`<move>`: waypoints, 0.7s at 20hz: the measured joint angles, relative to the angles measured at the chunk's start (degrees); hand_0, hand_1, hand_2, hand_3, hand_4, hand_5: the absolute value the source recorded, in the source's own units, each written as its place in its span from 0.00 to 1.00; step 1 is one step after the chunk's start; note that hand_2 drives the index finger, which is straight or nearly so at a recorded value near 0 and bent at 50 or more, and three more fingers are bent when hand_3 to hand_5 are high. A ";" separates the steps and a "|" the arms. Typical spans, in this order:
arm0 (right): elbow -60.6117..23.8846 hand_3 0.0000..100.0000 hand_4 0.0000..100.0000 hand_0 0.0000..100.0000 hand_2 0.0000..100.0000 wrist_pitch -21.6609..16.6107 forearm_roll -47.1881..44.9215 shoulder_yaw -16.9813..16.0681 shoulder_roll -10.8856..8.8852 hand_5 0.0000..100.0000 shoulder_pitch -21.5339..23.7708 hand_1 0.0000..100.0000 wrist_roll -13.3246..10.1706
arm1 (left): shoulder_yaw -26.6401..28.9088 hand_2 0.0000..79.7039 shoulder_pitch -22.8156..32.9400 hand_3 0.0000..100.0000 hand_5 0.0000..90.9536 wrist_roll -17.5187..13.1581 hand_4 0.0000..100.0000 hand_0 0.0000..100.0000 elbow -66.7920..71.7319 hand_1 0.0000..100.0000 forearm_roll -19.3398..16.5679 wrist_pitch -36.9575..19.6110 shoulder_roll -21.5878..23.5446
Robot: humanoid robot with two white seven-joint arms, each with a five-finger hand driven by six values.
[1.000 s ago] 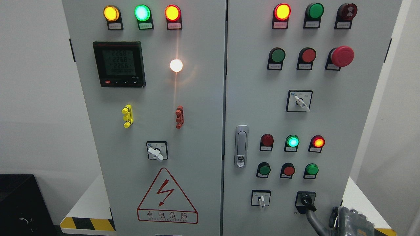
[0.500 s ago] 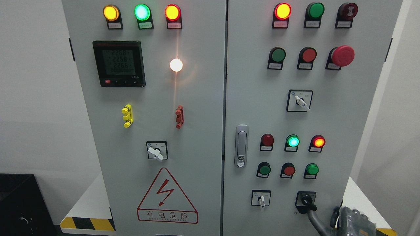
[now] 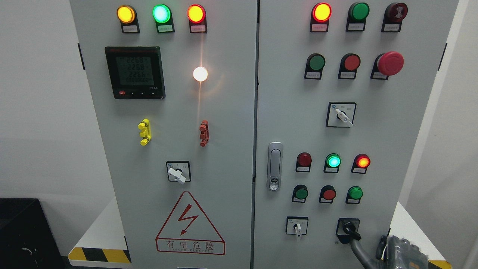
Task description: Flip black knob to close circuit
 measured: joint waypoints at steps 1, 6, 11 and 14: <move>-0.08 1.00 0.89 0.00 0.85 -0.02 -0.04 0.26 -0.01 0.94 0.17 0.00 -0.21 | 0.00 0.00 0.00 0.00 0.00 0.00 0.00 0.12 0.00 0.56 0.00 0.00 0.00; -0.45 1.00 0.88 0.00 0.85 -0.08 -0.14 1.86 -0.03 0.94 1.14 0.00 -0.90 | 0.00 0.00 0.00 0.00 0.00 0.00 0.00 0.12 0.00 0.56 0.00 0.00 0.00; -0.65 1.00 0.88 0.00 0.85 -0.08 -0.10 3.44 -0.07 0.94 1.86 0.00 -1.06 | 0.00 0.00 0.00 0.00 0.00 0.00 0.00 0.12 0.00 0.56 -0.01 0.00 0.00; -1.06 1.00 0.88 0.00 0.84 -0.66 -0.10 4.21 -0.08 0.94 2.71 0.00 -0.78 | 0.00 0.00 0.00 0.00 0.00 0.00 0.00 0.12 0.00 0.56 0.00 0.00 0.00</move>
